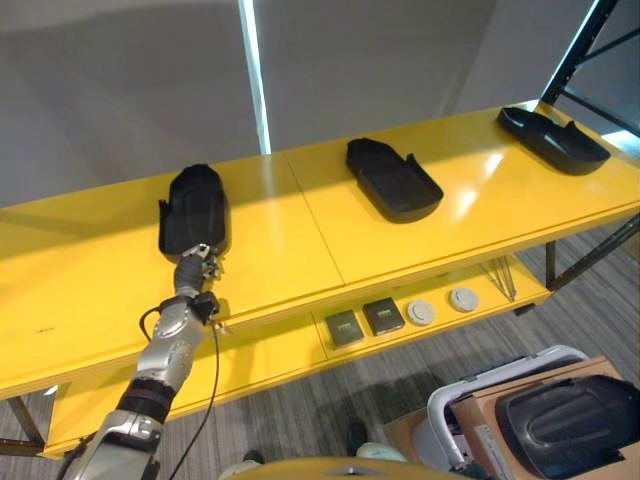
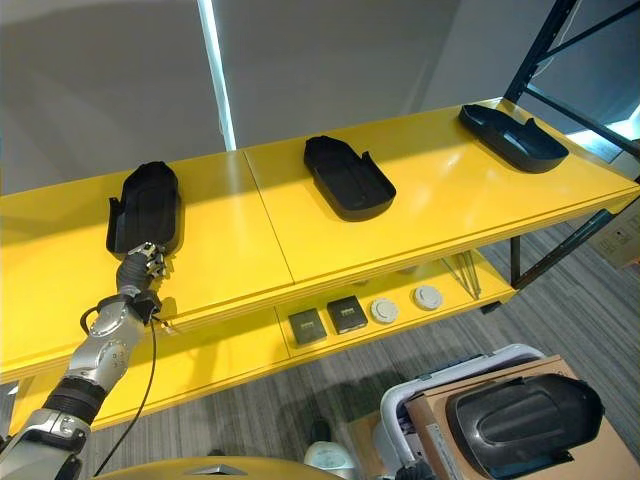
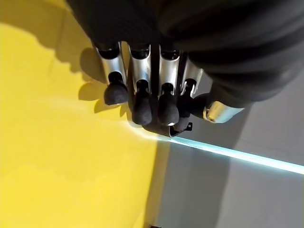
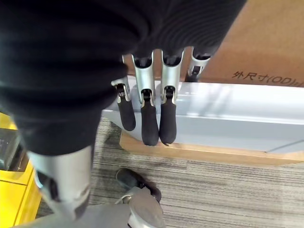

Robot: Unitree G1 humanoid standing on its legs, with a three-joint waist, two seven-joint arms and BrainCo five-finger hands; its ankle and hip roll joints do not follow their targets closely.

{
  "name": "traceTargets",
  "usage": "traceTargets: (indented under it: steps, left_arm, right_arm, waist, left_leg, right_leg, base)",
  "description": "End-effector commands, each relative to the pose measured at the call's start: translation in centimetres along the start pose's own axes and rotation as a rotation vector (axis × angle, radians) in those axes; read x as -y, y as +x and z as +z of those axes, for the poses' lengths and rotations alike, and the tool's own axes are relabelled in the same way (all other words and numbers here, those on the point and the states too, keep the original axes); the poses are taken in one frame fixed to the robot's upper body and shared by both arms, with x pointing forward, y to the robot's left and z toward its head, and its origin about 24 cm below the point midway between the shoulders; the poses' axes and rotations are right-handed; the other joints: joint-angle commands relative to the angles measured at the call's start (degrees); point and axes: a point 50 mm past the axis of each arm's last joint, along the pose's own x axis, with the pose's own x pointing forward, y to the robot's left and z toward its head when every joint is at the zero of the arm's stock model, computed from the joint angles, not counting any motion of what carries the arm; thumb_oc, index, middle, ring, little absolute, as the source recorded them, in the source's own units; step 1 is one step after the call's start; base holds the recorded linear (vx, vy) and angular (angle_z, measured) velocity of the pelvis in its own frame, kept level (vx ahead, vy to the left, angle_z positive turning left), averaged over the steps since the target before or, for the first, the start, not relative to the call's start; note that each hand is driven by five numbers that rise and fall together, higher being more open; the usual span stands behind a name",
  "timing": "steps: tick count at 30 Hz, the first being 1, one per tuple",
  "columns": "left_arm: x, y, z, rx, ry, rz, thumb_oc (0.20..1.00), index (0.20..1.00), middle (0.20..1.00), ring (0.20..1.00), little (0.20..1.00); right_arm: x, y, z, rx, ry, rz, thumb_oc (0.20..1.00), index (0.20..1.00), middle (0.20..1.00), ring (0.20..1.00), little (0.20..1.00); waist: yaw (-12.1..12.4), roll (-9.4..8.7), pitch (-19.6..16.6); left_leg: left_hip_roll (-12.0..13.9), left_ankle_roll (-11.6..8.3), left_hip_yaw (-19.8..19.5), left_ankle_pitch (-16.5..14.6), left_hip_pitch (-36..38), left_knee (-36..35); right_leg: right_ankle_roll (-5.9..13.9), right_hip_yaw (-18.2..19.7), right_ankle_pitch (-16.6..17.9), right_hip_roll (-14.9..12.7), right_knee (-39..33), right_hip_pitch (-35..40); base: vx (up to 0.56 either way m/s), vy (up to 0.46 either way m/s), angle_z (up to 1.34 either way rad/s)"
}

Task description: Move parts from the plastic box to the shelf.

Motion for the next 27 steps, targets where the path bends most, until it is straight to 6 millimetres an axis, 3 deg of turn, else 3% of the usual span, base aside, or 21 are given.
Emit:
traceTargets:
  steps: [1, 7, 9, 10, 11, 17, 21, 22, 23, 26, 27]
  left_arm:
    - [1.1, 0.3, 1.7, 0.092, 0.053, -0.112, 0.200, 0.200, 0.200, 0.200, 0.200]
    - [4.0, -1.3, 3.6, 0.156, 0.048, -0.376, 0.200, 0.200, 0.200, 0.200, 0.200]
    - [5.4, -2.8, 4.4, 0.174, 0.039, -0.551, 0.200, 0.200, 0.200, 0.200, 0.200]
    - [5.9, -3.4, 4.7, 0.175, 0.031, -0.621, 0.382, 0.382, 0.382, 0.382, 0.382]
    - [6.4, -4.4, 5.0, 0.173, 0.017, -0.720, 1.000, 1.000, 1.000, 1.000, 1.000]
    - [7.4, -6.8, 6.0, 0.194, -0.001, -0.963, 1.000, 1.000, 1.000, 1.000, 1.000]
    - [7.2, -8.5, 6.9, 0.228, -0.028, -1.099, 1.000, 1.000, 1.000, 1.000, 1.000]
    - [7.2, -8.7, 7.0, 0.237, -0.038, -1.102, 1.000, 1.000, 1.000, 1.000, 1.000]
    - [7.0, -9.0, 7.4, 0.263, -0.059, -1.087, 1.000, 1.000, 1.000, 1.000, 1.000]
    - [6.5, -9.1, 7.8, 0.303, -0.025, -1.030, 1.000, 1.000, 1.000, 1.000, 1.000]
    - [6.4, -9.0, 7.7, 0.306, 0.007, -1.026, 1.000, 1.000, 1.000, 1.000, 1.000]
  right_arm:
    - [-0.9, 0.0, 0.3, 0.010, -0.016, 0.042, 1.000, 1.000, 1.000, 1.000, 1.000]
    - [-0.8, 0.1, 0.5, 0.017, 0.009, 0.032, 1.000, 1.000, 1.000, 1.000, 1.000]
    - [-0.7, 0.1, 0.6, 0.017, 0.025, 0.026, 1.000, 1.000, 1.000, 1.000, 1.000]
    - [-0.6, 0.1, 0.6, 0.016, 0.030, 0.023, 1.000, 1.000, 1.000, 1.000, 1.000]
    - [-0.6, 0.1, 0.5, 0.014, 0.038, 0.018, 1.000, 1.000, 1.000, 1.000, 1.000]
    - [-0.5, 0.2, 0.4, -0.001, 0.063, 0.000, 1.000, 1.000, 1.000, 1.000, 1.000]
    - [0.0, 0.3, 0.4, -0.011, 0.090, -0.028, 1.000, 1.000, 1.000, 1.000, 1.000]
    - [0.2, 0.4, 0.4, -0.014, 0.091, -0.034, 1.000, 1.000, 1.000, 1.000, 1.000]
    - [0.8, 0.5, 0.8, -0.009, 0.073, -0.045, 1.000, 1.000, 1.000, 1.000, 1.000]
    - [2.8, 0.9, 2.3, 0.006, 0.073, -0.067, 1.000, 1.000, 1.000, 1.000, 1.000]
    - [3.3, 0.9, 2.6, 0.011, 0.084, -0.072, 1.000, 1.000, 1.000, 1.000, 1.000]
  waist:
    - [-0.58, -0.41, 1.58]
    - [0.49, -0.17, 1.72]
    - [1.16, 0.06, 1.65]
    - [1.42, 0.17, 1.61]
    - [1.81, 0.38, 1.44]
    - [2.84, 0.76, 0.39]
    - [4.30, 0.46, -0.38]
    - [4.89, 0.32, -0.51]
    - [6.50, -0.06, -0.74]
    - [9.94, -1.47, -0.93]
    - [10.45, -1.70, -0.91]
  left_leg:
    - [2.77, -0.05, -1.79, -2.74, -2.73, 2.46]
    - [2.59, 0.08, -2.37, -2.79, -2.96, 2.27]
    - [2.45, 0.14, -2.67, -2.77, -2.81, 2.01]
    - [2.39, 0.14, -2.79, -2.77, -2.72, 1.91]
    - [2.32, 0.13, -2.89, -2.72, -2.58, 1.75]
    - [2.32, 0.04, -3.08, -2.50, -2.03, 1.21]
    - [1.53, 0.10, -7.01, -3.47, -2.67, 3.30]
    - [0.66, 0.30, -9.26, -4.18, -3.45, 4.79]
    - [-2.04, 1.26, -15.19, -6.34, -5.09, 7.74]
    - [-7.43, 2.47, -26.28, -9.71, -9.52, 17.23]
    - [-8.52, 2.73, -27.93, -10.20, -10.19, 18.71]
  right_leg:
    - [4.18, 0.74, -4.94, -4.30, 1.88, 1.00]
    - [3.90, 0.17, -4.84, -4.34, 1.54, 1.24]
    - [3.80, -0.27, -4.81, -4.40, 1.29, 1.66]
    - [3.78, -0.49, -4.81, -4.44, 1.20, 1.88]
    - [3.78, -0.84, -4.78, -4.51, 1.06, 2.19]
    - [3.68, -1.64, -4.99, -4.43, 0.76, 3.11]
    - [3.08, 0.12, -5.30, -3.37, 0.16, 3.77]
    - [3.02, 1.05, -5.24, -3.17, 0.09, 3.62]
    - [3.02, 3.66, -5.13, -2.85, 0.09, 3.07]
    - [2.81, 10.21, -4.63, -2.46, 0.09, 1.99]
    - [2.85, 11.62, -4.38, -2.33, 0.09, 1.76]
  base:
    - [0.00, 0.000, 0.00]
    - [0.00, 0.000, 0.01]
    - [-0.01, 0.003, 0.02]
    - [-0.03, 0.012, 0.01]
    - [-0.03, 0.013, 0.01]
    - [-0.03, -0.001, 0.05]
    - [-0.03, -0.003, 0.01]
    - [-0.05, 0.056, -0.08]
    - [-0.06, 0.082, -0.07]
    - [-0.12, 0.113, -1.23]
    - [-0.23, 0.176, -2.15]
